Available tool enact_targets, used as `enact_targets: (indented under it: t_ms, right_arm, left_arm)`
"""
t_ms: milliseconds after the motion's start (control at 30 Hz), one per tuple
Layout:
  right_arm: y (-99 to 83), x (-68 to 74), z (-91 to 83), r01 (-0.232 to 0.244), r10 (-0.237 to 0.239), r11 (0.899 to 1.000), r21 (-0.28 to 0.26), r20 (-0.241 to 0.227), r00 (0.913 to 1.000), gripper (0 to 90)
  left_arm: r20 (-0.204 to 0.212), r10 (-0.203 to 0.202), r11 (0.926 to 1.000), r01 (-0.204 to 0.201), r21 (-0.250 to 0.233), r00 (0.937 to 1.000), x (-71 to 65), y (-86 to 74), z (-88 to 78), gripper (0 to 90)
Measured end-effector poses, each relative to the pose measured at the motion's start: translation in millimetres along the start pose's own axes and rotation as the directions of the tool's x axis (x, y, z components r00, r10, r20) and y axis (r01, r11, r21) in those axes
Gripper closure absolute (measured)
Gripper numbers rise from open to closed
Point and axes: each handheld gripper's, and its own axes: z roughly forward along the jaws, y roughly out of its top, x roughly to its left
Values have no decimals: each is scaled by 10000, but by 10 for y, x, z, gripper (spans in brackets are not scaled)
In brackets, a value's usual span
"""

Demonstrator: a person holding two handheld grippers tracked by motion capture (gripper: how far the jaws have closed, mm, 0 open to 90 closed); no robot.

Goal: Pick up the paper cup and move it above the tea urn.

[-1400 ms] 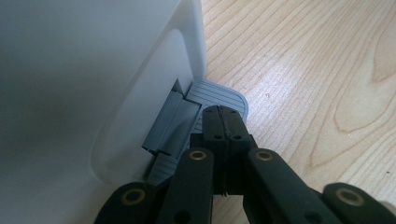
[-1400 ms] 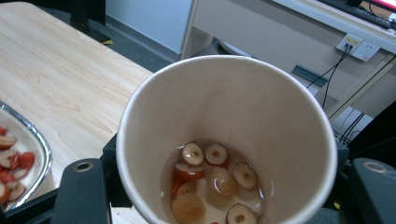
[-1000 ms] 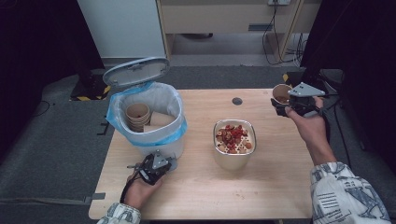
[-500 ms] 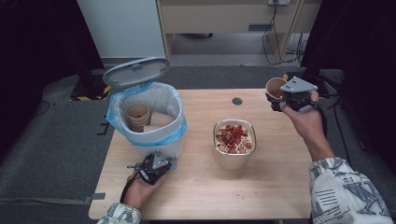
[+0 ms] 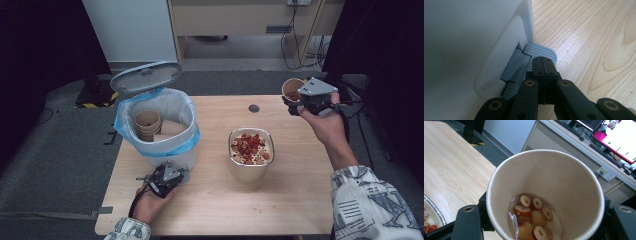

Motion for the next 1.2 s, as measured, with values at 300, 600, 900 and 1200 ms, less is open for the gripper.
enact_targets:
  t_ms: [300, 600, 900, 1200]
  right_arm:
    - [153, 101, 64, 852, -859, 9958, -344, -198, 9961, 302]
    - [204, 157, 69, 1429, -1444, 9879, -607, -213, 9893, 301]
    - [251, 226, 75, 2228, -2249, 9699, -985, -98, 9743, 300]
    - [293, 312, 80, 2943, -2989, 9476, -1239, -198, 9541, 298]
  left_arm:
    - [24, -18, 10000, 18, -2, 10000, 9, -1, -2, 896]
    - [28, -24, 10000, 24, -1, 10000, 9, 0, -2, 896]
    - [26, -14, 10000, 14, -6, 10000, 9, -1, -2, 896]
    - [34, -29, 10000, 30, -5, 10000, 10, -1, -2, 896]
